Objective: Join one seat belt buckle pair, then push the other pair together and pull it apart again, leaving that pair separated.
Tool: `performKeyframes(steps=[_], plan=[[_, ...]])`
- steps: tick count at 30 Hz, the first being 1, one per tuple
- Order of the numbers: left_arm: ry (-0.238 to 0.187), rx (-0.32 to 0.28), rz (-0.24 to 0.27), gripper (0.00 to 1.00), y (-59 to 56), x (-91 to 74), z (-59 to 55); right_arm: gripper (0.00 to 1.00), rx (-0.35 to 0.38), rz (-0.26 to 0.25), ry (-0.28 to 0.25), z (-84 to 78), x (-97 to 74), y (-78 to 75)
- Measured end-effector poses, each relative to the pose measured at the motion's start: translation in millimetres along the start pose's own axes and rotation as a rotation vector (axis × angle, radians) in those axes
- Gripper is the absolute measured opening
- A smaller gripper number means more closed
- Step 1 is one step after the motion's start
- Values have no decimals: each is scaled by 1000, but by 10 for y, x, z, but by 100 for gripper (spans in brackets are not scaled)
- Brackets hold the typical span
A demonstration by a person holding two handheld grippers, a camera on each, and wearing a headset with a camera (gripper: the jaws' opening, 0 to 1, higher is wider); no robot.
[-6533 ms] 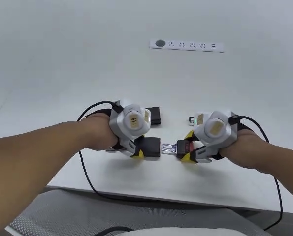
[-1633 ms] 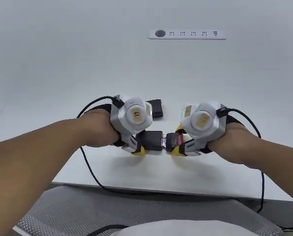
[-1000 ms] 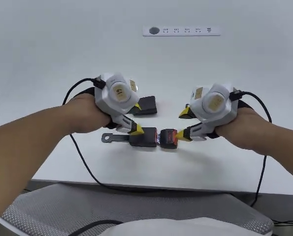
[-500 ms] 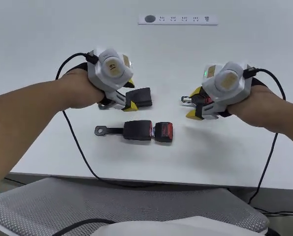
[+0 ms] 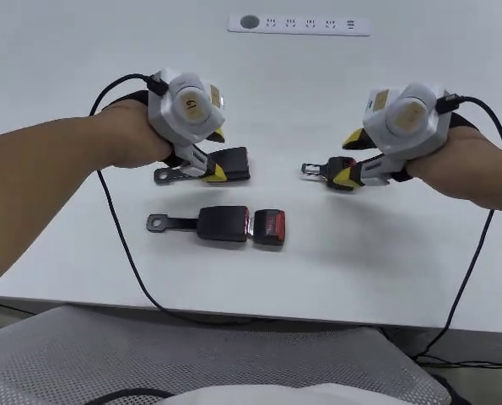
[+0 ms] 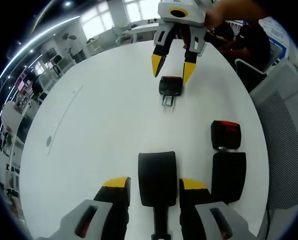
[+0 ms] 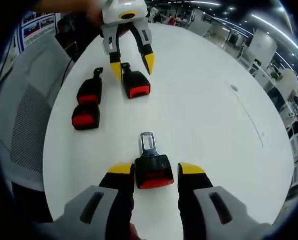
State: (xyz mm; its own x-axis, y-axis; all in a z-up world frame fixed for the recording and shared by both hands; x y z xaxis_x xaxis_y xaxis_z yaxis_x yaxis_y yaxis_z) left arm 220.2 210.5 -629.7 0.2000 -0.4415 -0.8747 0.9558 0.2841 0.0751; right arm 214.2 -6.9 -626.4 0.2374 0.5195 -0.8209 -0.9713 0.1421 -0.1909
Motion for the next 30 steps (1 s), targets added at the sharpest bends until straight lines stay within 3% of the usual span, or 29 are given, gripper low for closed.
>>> performKeyframes(steps=[3,11,20,22,30], plan=[[7,6,-1,40,38,58,-33,33,-5,21,10,-33,50,-8],[30,35,-46,34,-5,82,-35,33,-2,68,19,-94,173,-25],[47,60,-68,34,-29,135,-46,33,-92,119,23,-111,214,-42],[56,93,-69,34,-39,160,-58,33,-98,129,18,-109,221,-47],[24,64,-76,34,-69,120,-41,33,-105,146,-5,-109,238,-57]])
Point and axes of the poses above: the centre of the closed fingertips' face, and the gripper's own axes: x roughly forward along the fingers, y roughly to its left, z roughly out of its top, the point moved 5 cm from there along -x, roughly backward along the fingers, and after that the axes turned 6 degrees about -x, right-handed, at the moved point
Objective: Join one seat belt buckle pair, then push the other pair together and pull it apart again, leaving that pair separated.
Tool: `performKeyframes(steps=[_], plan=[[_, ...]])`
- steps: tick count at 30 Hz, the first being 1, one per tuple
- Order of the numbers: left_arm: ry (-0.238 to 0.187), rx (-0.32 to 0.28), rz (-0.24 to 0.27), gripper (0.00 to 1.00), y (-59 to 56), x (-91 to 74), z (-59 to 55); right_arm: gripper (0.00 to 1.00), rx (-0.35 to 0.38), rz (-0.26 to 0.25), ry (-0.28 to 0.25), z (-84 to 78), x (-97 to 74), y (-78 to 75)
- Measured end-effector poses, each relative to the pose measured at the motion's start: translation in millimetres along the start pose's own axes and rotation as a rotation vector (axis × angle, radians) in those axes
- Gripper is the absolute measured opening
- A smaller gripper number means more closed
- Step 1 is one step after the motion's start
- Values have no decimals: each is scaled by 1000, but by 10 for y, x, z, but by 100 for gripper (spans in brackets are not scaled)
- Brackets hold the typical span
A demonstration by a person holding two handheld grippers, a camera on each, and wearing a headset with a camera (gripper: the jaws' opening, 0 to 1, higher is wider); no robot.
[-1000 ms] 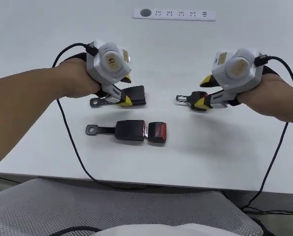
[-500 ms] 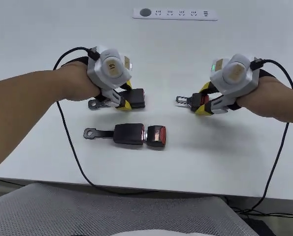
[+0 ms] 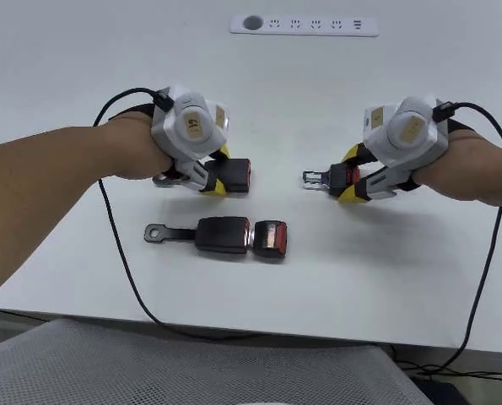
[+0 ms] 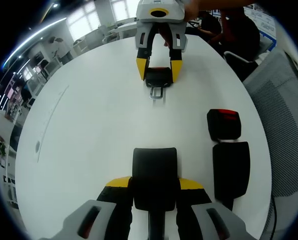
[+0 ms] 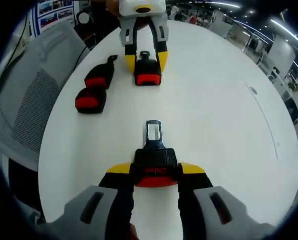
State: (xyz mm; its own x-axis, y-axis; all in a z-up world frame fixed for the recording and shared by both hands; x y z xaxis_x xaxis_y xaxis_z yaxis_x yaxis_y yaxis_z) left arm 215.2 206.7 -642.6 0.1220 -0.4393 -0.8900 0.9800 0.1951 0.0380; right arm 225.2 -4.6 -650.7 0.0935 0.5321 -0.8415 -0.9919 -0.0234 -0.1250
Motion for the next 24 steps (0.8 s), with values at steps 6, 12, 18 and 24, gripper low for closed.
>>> performKeyframes(steps=[6,12,18,24], plan=[[-4,-16,5,33,-12,-6,17,33,-13,3,12,17,6,-12],[5,-18,0,33,-10,0,19,33,-14,-9,11,100,62,9],[10,-19,-5,33,25,27,-9,33,-23,-4,-2,270,166,52],[10,-25,1,33,48,54,-36,33,-23,-9,-15,427,262,44]])
Point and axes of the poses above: the centre of the closed fingertips' face, and the gripper's own axes: x roughly forward along the fingers, y roughly to its left, z roughly out of its top, the point moved 5 cm from there along -x, roughly backward along the fingers, and after that the axes turned 6 degrees about -x, right-handed, at the moved point
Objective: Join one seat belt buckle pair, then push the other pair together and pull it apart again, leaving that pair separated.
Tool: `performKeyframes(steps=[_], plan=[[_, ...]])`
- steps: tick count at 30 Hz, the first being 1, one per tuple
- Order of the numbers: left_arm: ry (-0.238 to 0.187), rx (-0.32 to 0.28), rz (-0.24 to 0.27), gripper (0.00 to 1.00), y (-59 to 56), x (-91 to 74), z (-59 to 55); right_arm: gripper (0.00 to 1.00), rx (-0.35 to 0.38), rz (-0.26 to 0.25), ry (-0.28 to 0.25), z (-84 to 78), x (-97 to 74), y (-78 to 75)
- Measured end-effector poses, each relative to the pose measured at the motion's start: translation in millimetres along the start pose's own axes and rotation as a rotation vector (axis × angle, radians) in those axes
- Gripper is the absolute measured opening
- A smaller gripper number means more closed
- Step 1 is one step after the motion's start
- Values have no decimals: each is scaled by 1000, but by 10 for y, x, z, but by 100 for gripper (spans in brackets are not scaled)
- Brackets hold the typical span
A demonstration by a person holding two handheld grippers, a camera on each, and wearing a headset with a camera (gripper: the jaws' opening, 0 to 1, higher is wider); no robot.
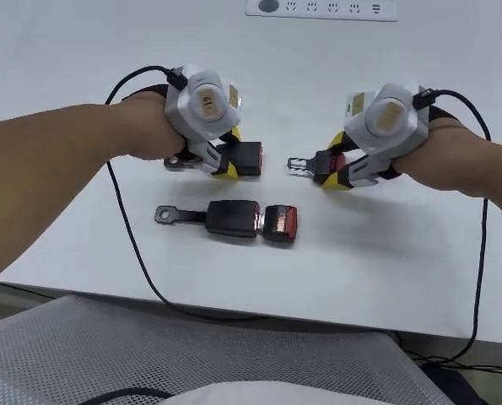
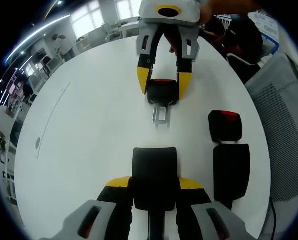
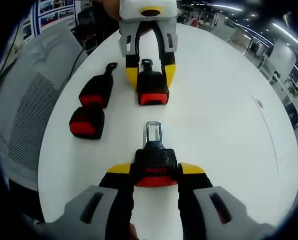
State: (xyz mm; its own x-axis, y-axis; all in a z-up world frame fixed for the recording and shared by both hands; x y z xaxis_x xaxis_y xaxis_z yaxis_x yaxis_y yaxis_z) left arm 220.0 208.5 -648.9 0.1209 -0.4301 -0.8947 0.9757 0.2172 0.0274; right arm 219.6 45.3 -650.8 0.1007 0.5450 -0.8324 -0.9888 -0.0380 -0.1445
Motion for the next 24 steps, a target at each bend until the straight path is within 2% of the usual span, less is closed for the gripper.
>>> performKeyframes(steps=[11,24], plan=[[6,-1,2,33,7,11,-9,33,-20,-4,-16,291,184,26],[4,0,0,33,4,9,-19,33,-49,-15,-9,320,180,6]])
Point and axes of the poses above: the centre of the closed fingertips' face, and the gripper's own axes: x roughly forward along the fingers, y roughly to its left, z roughly out of its top, the point moved 5 cm from there along -x, roughly backward along the fingers, and after that the axes turned 6 degrees about -x, right-handed, at the moved point
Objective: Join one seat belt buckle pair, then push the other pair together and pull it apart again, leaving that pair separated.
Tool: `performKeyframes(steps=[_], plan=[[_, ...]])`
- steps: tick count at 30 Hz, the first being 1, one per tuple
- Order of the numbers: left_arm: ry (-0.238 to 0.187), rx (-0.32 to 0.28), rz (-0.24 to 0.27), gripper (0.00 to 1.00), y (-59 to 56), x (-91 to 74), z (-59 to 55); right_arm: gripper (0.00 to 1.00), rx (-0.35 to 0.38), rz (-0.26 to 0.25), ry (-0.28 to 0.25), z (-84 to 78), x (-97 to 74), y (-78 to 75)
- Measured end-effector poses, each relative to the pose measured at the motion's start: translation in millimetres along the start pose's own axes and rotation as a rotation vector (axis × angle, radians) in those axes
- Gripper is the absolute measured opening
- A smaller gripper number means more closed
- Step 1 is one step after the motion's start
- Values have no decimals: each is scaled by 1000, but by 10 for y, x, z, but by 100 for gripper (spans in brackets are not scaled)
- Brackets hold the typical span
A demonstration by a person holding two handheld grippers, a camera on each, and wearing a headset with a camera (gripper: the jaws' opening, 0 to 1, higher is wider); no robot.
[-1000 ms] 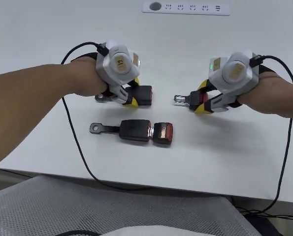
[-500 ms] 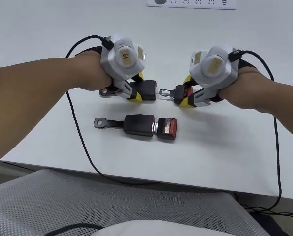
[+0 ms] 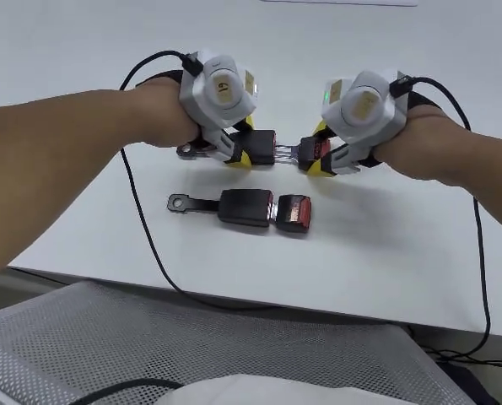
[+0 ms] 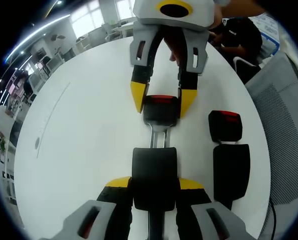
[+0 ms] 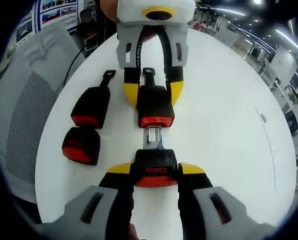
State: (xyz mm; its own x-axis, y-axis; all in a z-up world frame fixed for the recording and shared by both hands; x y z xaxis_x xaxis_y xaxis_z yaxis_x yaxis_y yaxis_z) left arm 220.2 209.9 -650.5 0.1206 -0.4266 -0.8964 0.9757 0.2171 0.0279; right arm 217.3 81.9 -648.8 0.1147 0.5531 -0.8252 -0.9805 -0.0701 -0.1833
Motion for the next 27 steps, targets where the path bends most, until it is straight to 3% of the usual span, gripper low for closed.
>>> performKeyframes(steps=[15,27], plan=[[8,56,-22,33,-62,-31,72,32,29,5,-59,91,61,-22],[0,45,-20,32,-91,-61,94,31,64,15,-78,88,96,-38]])
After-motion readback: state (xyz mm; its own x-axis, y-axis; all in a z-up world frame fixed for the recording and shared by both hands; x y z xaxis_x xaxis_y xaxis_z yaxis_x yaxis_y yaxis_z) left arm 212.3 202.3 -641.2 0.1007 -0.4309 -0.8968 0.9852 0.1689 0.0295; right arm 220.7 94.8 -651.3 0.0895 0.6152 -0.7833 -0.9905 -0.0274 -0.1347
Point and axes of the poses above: the centre of the closed fingertips' face, and the gripper's own axes: x roughly forward along the fingers, y roughly to its left, z roughly out of its top, the point moved 5 cm from there along -x, roughly backward along the fingers, and after that the axes turned 6 degrees about -x, right-handed, at the moved point
